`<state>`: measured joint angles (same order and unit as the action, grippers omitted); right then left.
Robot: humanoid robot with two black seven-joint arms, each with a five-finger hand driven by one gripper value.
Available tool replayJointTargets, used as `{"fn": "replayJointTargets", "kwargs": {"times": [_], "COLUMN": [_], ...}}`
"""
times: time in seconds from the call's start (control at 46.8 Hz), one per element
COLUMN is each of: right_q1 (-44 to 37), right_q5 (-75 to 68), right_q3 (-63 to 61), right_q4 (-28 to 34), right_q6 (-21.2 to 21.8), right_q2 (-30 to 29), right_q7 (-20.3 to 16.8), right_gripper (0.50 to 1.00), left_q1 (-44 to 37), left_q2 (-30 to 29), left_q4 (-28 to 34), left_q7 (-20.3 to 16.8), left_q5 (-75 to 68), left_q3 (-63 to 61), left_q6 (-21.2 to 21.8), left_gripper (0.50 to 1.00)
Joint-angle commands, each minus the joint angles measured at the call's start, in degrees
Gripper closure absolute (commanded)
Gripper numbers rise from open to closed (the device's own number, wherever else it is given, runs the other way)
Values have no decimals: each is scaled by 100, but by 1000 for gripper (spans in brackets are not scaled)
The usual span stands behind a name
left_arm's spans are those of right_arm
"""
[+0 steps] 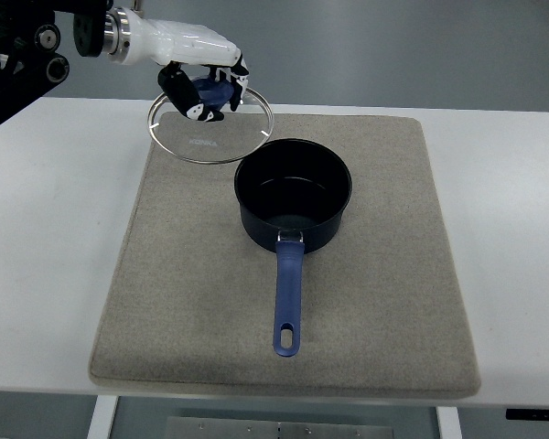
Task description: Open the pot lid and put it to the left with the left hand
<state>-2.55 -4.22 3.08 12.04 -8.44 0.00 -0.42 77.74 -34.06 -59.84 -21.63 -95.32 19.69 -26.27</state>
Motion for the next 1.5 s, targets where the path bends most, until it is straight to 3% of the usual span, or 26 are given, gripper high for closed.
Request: {"fn": "replayJointTargets", "kwargs": {"times": [0.0, 0.363, 0.683, 0.897, 1.346, 1.367, 1.452, 1.474], "right_q1": [0, 0, 0, 0, 0, 0, 0, 0], "right_q5": [0, 0, 0, 0, 0, 0, 0, 0], "right_q3": [0, 0, 0, 0, 0, 0, 0, 0], "right_q4": [0, 0, 0, 0, 0, 0, 0, 0], "right_q6": [0, 0, 0, 0, 0, 0, 0, 0], "right_q2": [0, 0, 0, 0, 0, 0, 0, 0], "right_q7": [-2, -2, -2, -1, -2, -2, 7, -1], "right_gripper": [585, 585, 585, 585, 585, 585, 585, 585], "left_q1": [-101, -769, -1051, -1499, -1200, -1200, -1218, -1244], "left_q2": [-294, -681, -462, 136, -22, -57, -189, -206], "left_q4": [-1, 8, 139, 447, 465, 465, 465, 465], "left_q7": [-16, -69, -34, -8, -16, -16, -7, -7], "left_q5": [14, 93, 14, 14, 180, 250, 864, 1118], "left_q3": [9, -9, -52, -88, 35, 53, 132, 132], "left_q6": [34, 544, 799, 1150, 1265, 1300, 1580, 1651], "left_gripper": [1000, 1000, 1000, 1000, 1000, 935, 562, 519]}}
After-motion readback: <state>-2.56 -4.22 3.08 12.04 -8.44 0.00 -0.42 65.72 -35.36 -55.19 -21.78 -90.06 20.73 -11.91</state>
